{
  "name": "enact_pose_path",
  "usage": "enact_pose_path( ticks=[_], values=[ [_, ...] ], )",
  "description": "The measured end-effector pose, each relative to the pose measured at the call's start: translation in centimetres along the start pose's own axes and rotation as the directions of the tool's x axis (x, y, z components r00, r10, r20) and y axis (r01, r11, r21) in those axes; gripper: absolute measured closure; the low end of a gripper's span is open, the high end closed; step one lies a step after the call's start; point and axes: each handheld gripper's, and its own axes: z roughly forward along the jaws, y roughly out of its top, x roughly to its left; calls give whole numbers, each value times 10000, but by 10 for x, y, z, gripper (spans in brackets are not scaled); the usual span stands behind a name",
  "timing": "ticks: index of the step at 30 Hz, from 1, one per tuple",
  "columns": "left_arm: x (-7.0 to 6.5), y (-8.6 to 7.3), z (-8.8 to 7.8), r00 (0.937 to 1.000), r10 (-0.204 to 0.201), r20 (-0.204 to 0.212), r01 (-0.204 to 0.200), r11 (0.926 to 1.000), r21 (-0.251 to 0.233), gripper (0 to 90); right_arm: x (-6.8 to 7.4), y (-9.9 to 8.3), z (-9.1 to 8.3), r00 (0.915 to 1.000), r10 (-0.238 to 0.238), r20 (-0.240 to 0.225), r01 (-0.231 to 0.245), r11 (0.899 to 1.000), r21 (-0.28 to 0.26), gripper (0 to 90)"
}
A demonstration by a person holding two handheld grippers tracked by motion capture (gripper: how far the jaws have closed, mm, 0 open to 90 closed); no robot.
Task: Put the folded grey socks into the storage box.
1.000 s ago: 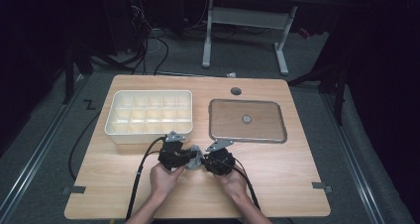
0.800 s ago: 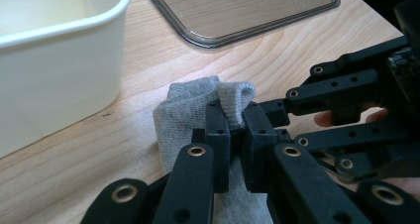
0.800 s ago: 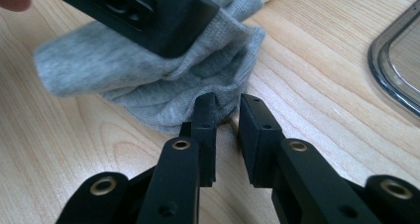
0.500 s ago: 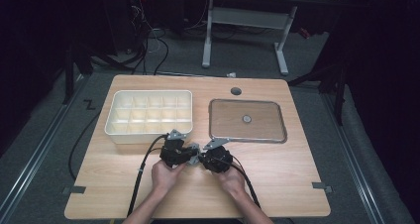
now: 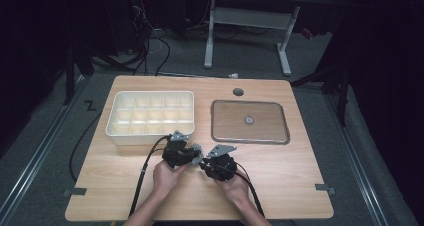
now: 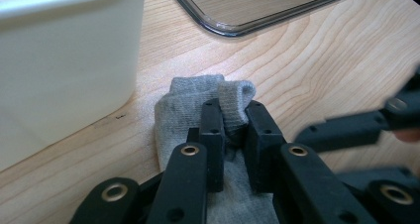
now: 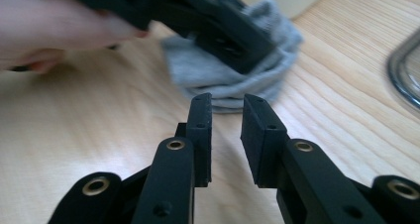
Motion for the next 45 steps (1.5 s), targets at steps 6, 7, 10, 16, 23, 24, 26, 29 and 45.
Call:
enact_pose_path(
  ticks=[6,7,10,16,23,24,26,29,45],
  values=[
    [0,1,0,9998,-196,14,196,9998,32,797,13,4,1,9998,-113,-168,111,9998,-157,699],
    [0,1,0,9998,-194,26,194,9998,48,796,14,5,2,9998,-136,-174,134,9998,-143,685],
    [0,1,0,9998,-199,4,199,9998,33,790,17,6,5,9999,-85,-81,84,9998,-160,654],
    [0,1,-1,9994,-313,133,313,9995,27,767,18,9,10,9997,-4,227,7,9999,-104,766],
    [2,2,-2,9980,-485,408,484,9988,29,723,18,8,9,9999,-11,123,12,9999,-126,884],
    [2,2,-3,9980,-480,411,479,9988,34,715,17,8,9,10000,-20,86,22,9999,-151,886],
    [3,2,-3,9978,-486,439,486,9988,18,705,16,7,9,10000,6,58,-5,9999,-136,889],
    [5,2,-5,9968,-582,554,587,9982,-72,682,14,4,8,9999,33,101,-33,10000,-35,891],
    [8,3,-15,9993,-222,305,243,9972,-707,621,4,-5,4,9998,178,-49,-178,9998,2,889]
  ],
)
